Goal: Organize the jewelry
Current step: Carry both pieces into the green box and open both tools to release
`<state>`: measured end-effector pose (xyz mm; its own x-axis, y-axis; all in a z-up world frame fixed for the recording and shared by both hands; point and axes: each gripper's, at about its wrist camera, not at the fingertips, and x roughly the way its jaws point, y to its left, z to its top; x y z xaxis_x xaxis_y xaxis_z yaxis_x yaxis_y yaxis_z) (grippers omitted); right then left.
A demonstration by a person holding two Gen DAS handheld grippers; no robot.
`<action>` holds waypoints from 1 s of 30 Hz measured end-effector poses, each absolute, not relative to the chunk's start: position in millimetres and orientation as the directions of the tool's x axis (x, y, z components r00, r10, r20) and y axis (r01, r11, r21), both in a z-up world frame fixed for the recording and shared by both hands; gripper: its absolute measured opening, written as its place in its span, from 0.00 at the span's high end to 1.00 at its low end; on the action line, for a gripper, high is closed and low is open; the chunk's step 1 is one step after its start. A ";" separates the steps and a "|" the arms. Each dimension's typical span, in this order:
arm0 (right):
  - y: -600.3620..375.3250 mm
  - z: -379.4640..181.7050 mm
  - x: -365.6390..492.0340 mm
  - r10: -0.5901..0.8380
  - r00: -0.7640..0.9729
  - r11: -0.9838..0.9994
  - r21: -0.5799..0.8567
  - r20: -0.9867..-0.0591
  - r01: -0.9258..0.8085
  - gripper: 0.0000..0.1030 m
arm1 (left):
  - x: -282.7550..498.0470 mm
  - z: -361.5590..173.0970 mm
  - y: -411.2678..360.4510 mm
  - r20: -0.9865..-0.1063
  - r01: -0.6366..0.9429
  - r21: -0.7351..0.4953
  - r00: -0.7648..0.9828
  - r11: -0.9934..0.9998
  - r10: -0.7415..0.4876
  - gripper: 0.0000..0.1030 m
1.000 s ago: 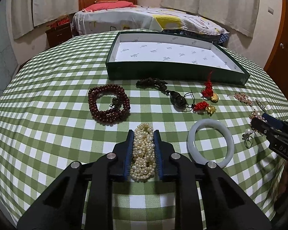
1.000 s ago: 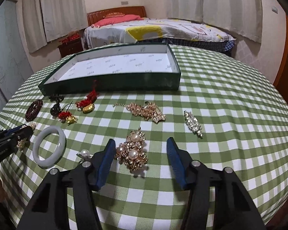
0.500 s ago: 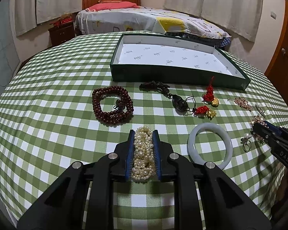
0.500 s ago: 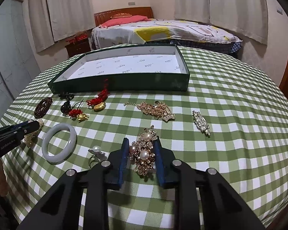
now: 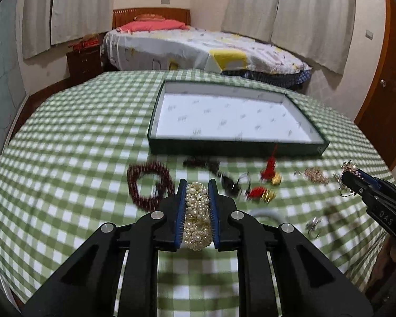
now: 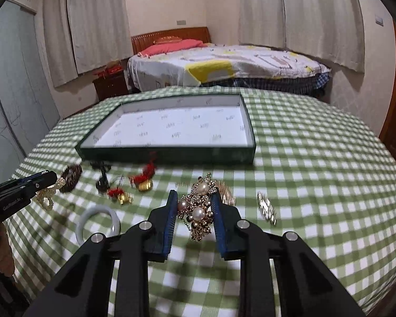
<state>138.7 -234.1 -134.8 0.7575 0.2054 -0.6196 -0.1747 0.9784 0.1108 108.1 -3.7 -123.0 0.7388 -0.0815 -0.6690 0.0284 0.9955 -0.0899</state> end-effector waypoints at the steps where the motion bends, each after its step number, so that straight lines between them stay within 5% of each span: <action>1: -234.3 -131.3 141.2 0.206 0.763 0.978 0.112 -0.613 -0.175 0.74 | 111.2 -118.3 -4.4 -0.662 0.032 -0.090 0.745 0.995 -0.084 0.84; 14: -233.9 -93.3 214.3 0.212 0.826 0.977 0.106 -0.522 -0.183 0.74 | 200.8 -70.4 -30.0 -0.552 0.091 -0.083 0.825 0.992 -0.122 0.84; 30: -236.7 -170.3 284.9 0.192 0.670 0.981 0.118 -0.718 -0.155 0.74 | 283.3 -164.1 -28.8 -0.732 0.058 -0.057 0.677 0.997 -0.081 0.84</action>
